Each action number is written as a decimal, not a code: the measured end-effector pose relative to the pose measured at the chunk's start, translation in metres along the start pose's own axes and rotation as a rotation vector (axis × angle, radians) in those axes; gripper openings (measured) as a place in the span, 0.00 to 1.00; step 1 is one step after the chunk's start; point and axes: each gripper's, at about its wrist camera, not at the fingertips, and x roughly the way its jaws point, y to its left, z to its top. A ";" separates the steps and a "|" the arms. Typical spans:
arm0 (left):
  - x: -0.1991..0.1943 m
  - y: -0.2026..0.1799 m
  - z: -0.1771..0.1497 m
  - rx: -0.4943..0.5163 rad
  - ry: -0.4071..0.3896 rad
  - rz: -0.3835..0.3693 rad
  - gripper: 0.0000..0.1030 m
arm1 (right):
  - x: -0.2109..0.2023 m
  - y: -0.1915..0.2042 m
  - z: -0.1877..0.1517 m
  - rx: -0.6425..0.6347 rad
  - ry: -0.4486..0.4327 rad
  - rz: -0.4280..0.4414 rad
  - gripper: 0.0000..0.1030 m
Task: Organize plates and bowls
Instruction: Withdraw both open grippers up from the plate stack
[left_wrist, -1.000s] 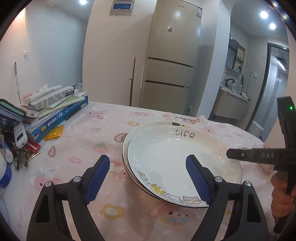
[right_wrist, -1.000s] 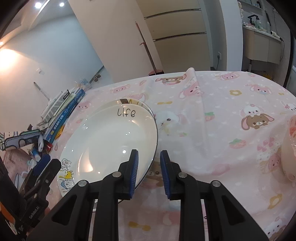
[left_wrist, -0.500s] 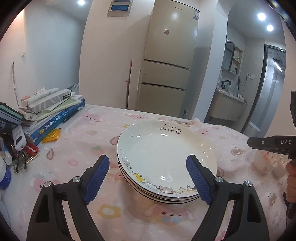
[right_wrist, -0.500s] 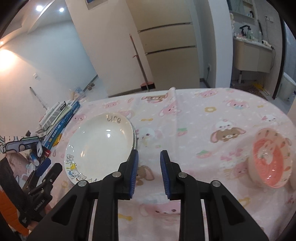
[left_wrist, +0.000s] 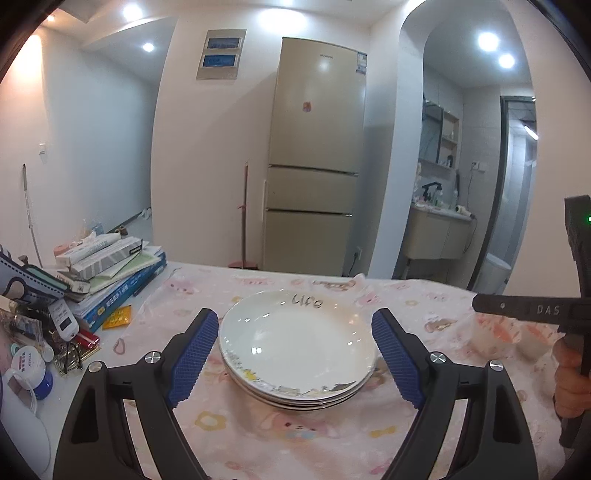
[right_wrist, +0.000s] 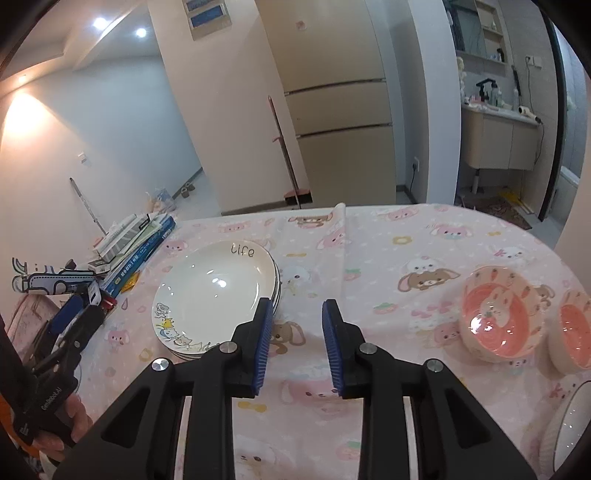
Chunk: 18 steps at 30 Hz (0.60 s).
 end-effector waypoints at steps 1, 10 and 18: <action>-0.002 -0.003 0.002 0.000 -0.003 -0.007 0.85 | -0.008 -0.002 0.000 -0.003 -0.015 -0.005 0.26; -0.037 -0.047 0.018 0.035 -0.113 -0.065 1.00 | -0.075 -0.025 -0.003 -0.034 -0.172 -0.088 0.45; -0.052 -0.087 0.024 0.095 -0.204 -0.100 1.00 | -0.115 -0.051 -0.020 -0.032 -0.303 -0.168 0.83</action>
